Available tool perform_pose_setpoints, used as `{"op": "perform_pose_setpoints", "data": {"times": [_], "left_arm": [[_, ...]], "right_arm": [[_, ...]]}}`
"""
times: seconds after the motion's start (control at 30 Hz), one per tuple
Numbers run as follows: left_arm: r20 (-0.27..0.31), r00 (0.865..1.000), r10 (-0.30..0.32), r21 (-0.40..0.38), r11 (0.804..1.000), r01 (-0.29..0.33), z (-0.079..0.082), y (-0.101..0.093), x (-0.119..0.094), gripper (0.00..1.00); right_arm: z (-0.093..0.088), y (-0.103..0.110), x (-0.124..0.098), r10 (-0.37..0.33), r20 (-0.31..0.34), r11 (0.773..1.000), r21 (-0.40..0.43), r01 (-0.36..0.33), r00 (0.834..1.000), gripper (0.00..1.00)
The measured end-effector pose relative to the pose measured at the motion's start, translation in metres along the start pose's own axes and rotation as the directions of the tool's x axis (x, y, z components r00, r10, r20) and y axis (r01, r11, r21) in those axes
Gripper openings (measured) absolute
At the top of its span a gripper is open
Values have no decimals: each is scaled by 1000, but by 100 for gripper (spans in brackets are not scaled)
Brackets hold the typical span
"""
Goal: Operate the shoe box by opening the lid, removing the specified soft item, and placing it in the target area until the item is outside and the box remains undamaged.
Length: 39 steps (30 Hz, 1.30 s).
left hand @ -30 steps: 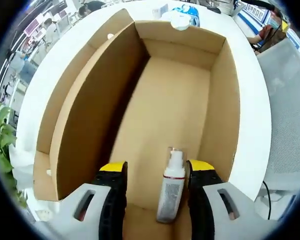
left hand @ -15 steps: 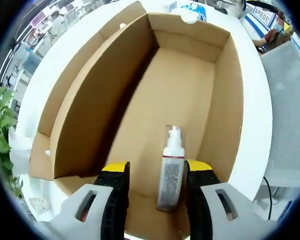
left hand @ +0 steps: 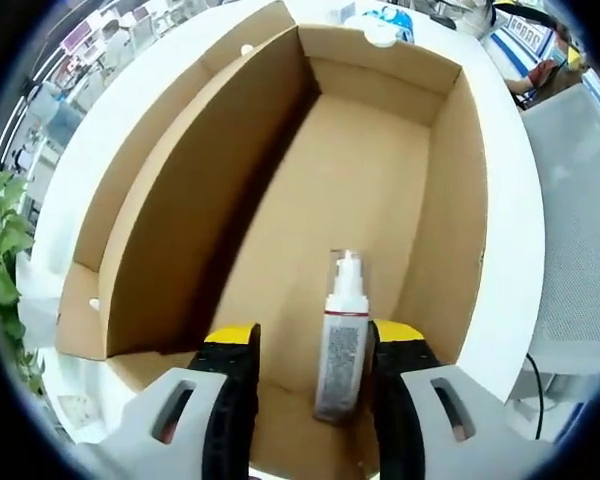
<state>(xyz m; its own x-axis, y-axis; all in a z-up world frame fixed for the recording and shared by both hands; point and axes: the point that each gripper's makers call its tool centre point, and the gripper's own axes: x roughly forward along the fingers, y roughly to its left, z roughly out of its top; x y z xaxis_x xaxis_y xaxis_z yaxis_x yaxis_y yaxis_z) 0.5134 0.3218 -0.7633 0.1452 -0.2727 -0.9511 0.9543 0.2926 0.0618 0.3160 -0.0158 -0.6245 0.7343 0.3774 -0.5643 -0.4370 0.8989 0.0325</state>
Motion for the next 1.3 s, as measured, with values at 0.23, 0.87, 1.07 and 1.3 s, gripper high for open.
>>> {"op": "perform_pose_setpoints", "data": {"times": [0.23,0.87,1.07,1.3], "left_arm": [[9,1000,-4,-4,1000,4,5,3,2,42],[-53,998,-19,1,1000,19,-6,4,10,37],[-68,997,-47,-37,998,44,-13,0,9,28],[-80,995,-56,-45,998,53,-14,-4,12,20]], "right_arm": [[1,-1,1,1,-2,1000,-2,-1,1000,93],[-2,-3,-2,-12,-6,1000,10,12,1000,92],[-1,-3,-2,-11,-4,1000,7,11,1000,92],[-1,-3,-2,-13,0,1000,6,13,1000,92]]}}
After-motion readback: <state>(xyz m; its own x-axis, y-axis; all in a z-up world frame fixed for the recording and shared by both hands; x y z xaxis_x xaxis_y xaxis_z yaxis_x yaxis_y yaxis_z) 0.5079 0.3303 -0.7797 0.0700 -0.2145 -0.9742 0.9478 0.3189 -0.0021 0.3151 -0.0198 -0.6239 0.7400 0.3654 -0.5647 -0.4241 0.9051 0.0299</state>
